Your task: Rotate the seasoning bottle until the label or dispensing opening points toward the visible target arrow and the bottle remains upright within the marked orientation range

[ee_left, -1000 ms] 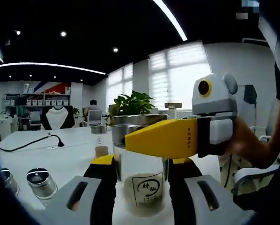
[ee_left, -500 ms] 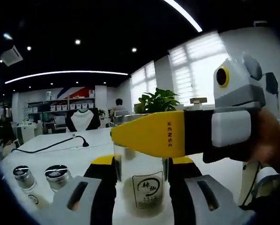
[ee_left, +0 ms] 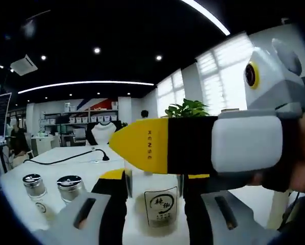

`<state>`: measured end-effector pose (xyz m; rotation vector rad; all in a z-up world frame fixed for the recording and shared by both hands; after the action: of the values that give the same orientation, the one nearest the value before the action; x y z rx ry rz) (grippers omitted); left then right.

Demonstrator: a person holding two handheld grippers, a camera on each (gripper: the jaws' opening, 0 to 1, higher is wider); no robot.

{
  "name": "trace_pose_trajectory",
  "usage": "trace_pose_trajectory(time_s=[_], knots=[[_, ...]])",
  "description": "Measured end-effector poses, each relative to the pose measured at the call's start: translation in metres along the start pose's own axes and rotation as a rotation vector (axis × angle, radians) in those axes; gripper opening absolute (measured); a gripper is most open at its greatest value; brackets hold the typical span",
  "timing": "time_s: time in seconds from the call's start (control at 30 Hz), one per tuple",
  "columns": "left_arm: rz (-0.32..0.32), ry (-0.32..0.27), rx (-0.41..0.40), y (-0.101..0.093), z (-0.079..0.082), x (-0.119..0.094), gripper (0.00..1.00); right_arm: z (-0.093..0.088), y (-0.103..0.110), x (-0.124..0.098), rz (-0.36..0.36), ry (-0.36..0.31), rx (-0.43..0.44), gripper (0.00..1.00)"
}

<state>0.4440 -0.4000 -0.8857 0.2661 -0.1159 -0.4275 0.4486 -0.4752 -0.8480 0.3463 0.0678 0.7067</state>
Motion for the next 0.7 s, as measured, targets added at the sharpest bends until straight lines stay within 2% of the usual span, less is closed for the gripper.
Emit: trace_pose_trajectory(time_s=[0.23, 0.33, 0.47, 0.57, 0.7], knots=[[0.021, 0.011, -0.005, -0.0022, -0.0025, -0.0003, 0.44, -0.0026, 0.0003, 0.0009, -0.022, 0.005, -0.015, 0.40], [0.018, 0.029, -0.015, -0.0026, -0.0047, -0.0003, 0.44, -0.0050, -0.0016, 0.0021, -0.033, 0.042, -0.034, 0.40], [0.020, 0.035, -0.034, -0.0016, -0.0084, 0.0001, 0.44, -0.0072, -0.0025, 0.0040, -0.007, 0.053, -0.060, 0.39], [0.025, 0.022, -0.032, 0.0000, -0.0069, -0.0015, 0.44, -0.0056, -0.0046, 0.0020, 0.047, 0.034, -0.071, 0.39], [-0.032, 0.023, -0.019, 0.0005, -0.0081, -0.0011, 0.44, -0.0051, -0.0083, 0.0005, 0.061, 0.052, -0.079, 0.39]])
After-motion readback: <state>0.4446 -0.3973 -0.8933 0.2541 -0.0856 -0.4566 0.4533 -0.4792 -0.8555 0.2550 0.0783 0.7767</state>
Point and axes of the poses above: the point that each gripper's makers call its tool centre point, and the gripper's own axes: x roughly forward along the fingers, y roughly to its left, z roughly out of its top, the point moved 9 cm from there along -x, roughly backward along the fingers, and after that the axes turned 12 degrees about x, right-handed, at the moved point
